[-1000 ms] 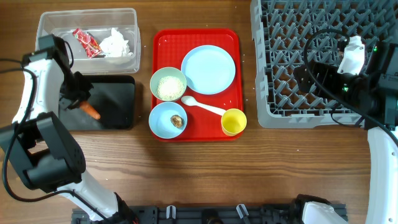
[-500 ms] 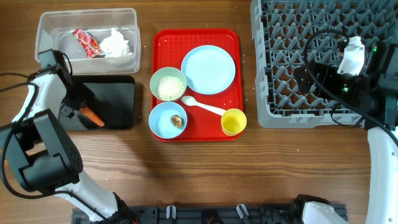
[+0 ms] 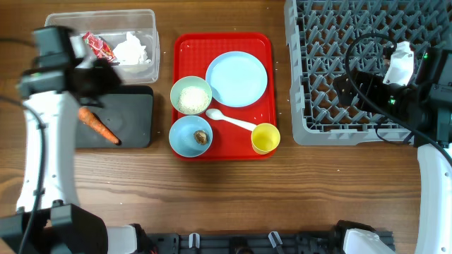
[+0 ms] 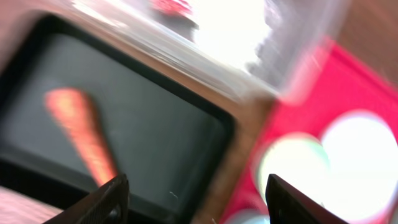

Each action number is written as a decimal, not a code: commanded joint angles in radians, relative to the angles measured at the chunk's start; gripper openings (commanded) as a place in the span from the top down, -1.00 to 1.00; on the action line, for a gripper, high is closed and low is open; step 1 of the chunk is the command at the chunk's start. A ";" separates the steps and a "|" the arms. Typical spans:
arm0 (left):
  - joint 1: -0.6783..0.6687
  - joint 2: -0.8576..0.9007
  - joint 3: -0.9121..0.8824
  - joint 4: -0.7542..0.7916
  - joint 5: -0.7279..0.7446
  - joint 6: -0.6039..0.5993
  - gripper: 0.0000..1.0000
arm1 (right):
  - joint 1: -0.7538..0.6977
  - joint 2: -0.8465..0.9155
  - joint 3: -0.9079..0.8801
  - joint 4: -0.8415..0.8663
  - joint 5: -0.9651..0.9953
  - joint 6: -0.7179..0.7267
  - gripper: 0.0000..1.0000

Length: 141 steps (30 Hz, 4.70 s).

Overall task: Sort waste into correct bins and load items into the dishwasher rack
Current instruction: 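Carry the carrot left and release it onto the black tray, then grasp the blue bowl with the left gripper, then tip the blue bowl over the black tray to empty the scrap, then return the blue bowl to the red tray and release it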

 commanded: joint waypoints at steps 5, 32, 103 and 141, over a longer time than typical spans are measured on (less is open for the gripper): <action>-0.365 0.078 0.000 -0.017 0.040 0.175 -0.42 | -0.002 0.007 0.010 -0.002 0.009 0.005 -1.00; -0.739 0.261 -0.194 0.118 -0.096 0.080 -0.13 | -0.002 0.007 0.010 -0.043 0.009 0.005 -0.99; 0.402 0.367 -0.067 -0.086 1.465 0.320 0.92 | -0.002 0.008 0.010 -0.049 0.037 0.002 -1.00; -0.834 0.307 -0.017 -0.072 -0.061 0.308 -0.02 | -0.002 0.008 0.010 -0.041 0.044 0.031 -0.99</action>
